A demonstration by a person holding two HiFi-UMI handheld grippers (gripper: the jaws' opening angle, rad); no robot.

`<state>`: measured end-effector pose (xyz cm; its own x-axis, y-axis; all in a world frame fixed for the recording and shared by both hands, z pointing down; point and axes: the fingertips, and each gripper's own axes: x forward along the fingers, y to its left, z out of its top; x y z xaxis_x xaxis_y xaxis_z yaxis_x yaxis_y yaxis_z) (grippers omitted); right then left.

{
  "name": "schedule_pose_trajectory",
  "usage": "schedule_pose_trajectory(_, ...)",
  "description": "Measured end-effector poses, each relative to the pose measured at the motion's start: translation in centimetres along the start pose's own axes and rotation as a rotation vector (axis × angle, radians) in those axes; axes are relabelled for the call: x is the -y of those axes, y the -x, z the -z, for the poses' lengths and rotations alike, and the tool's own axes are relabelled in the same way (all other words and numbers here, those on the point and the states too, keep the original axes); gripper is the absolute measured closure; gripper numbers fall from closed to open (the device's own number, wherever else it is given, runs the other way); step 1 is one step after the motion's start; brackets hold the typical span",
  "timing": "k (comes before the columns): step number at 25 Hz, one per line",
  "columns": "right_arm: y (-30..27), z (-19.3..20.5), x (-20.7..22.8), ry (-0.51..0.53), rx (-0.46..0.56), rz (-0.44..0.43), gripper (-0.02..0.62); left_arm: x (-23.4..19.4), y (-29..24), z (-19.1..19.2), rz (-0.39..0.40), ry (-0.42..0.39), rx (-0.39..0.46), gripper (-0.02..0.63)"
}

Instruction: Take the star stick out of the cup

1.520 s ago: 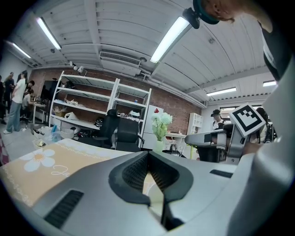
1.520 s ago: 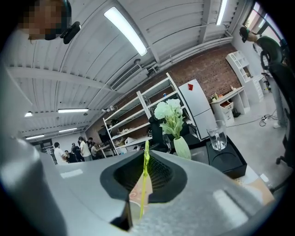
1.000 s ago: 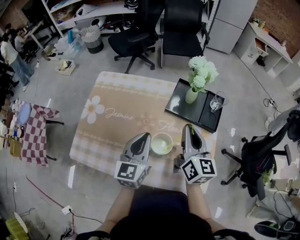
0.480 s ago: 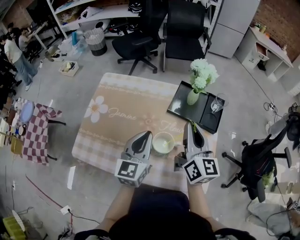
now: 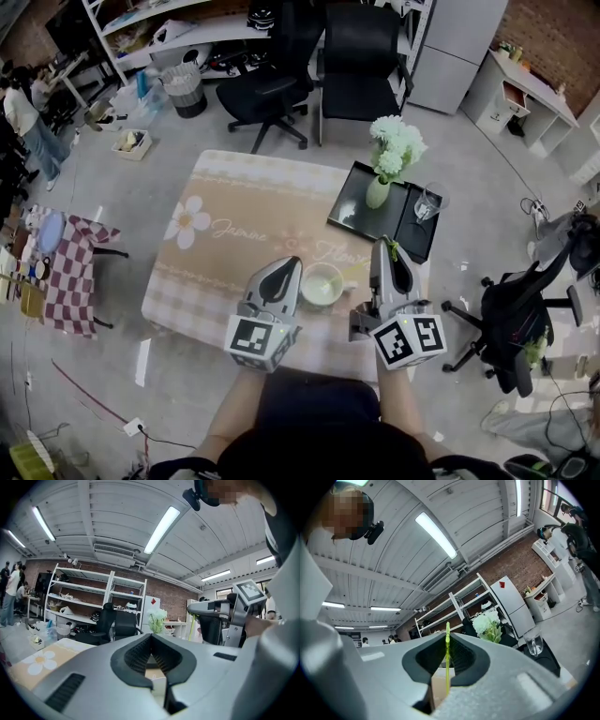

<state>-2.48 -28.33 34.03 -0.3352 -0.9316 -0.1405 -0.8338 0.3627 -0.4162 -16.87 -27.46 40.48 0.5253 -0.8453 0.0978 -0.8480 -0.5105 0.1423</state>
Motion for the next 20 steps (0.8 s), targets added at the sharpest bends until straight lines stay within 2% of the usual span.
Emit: schedule_pose_trajectory(20, 5.7, -4.5, 6.1, -0.069, 0.117, 0.176, 0.58, 4.8, -2.4, 0.6, 0.129, 0.005, -0.017, 0.597)
